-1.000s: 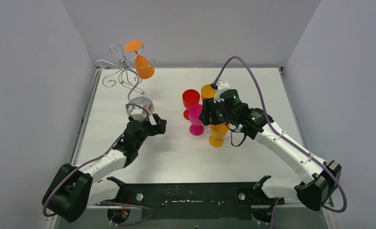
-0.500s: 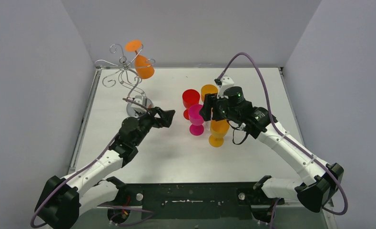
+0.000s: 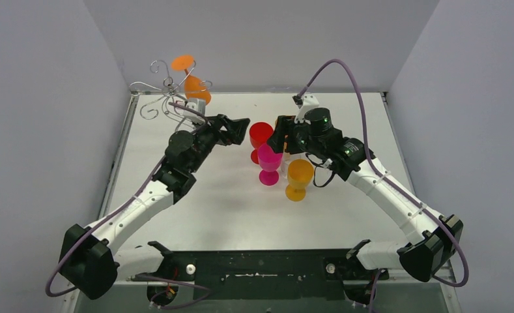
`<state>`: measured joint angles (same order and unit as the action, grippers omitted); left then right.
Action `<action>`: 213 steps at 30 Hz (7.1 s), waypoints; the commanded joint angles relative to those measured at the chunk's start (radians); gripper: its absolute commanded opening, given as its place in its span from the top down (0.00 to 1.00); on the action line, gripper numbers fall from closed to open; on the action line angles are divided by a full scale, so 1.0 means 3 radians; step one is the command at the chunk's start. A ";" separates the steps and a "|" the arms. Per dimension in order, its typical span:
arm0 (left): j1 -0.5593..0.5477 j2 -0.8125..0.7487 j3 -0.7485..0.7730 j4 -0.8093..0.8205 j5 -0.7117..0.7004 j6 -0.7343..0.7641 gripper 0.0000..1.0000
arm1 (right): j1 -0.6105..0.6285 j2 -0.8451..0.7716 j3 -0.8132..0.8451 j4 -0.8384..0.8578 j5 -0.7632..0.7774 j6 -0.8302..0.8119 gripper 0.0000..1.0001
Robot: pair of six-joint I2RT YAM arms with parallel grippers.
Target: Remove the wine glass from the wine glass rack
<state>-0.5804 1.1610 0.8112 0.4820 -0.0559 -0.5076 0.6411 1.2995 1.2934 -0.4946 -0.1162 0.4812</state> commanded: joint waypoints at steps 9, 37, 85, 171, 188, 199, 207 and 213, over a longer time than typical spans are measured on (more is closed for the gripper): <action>-0.0209 0.0411 0.1027 -0.1115 -0.0608 0.0534 0.09 | -0.0046 -0.0200 -0.0097 0.0107 0.0113 0.0101 0.38; 0.0335 0.0703 0.1943 -0.2436 -0.0765 0.0906 0.10 | -0.0051 -0.0236 -0.0258 0.0097 0.0060 0.0165 0.37; 0.1111 -0.0591 0.1524 -0.3119 0.1173 0.1031 0.09 | -0.0064 -0.0214 -0.0315 0.0148 -0.0068 0.0168 0.36; 0.1440 0.0707 0.2181 -0.2348 0.0078 -0.0374 0.34 | -0.0066 -0.0235 -0.0426 0.0177 -0.0152 0.0247 0.36; 0.1447 0.0925 0.2155 -0.2150 0.0140 -0.0575 0.49 | -0.0066 -0.0236 -0.0426 0.0172 -0.0117 0.0227 0.36; 0.1461 0.0822 0.1869 -0.1789 0.0145 -0.0860 0.77 | -0.0067 -0.0251 -0.0405 0.0131 -0.0088 0.0201 0.35; 0.1502 0.0653 0.1678 -0.1422 0.0147 -0.1164 0.94 | -0.0066 -0.0244 -0.0405 0.0140 -0.0118 0.0241 0.36; 0.1559 0.0578 0.1599 -0.1269 0.0303 -0.1390 1.00 | -0.0066 -0.0236 -0.0381 0.0126 -0.0144 0.0260 0.36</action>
<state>-0.1337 1.3609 1.3029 0.0425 -0.0097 -0.8757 0.6277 1.2507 1.1702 -0.4835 -0.1623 0.5476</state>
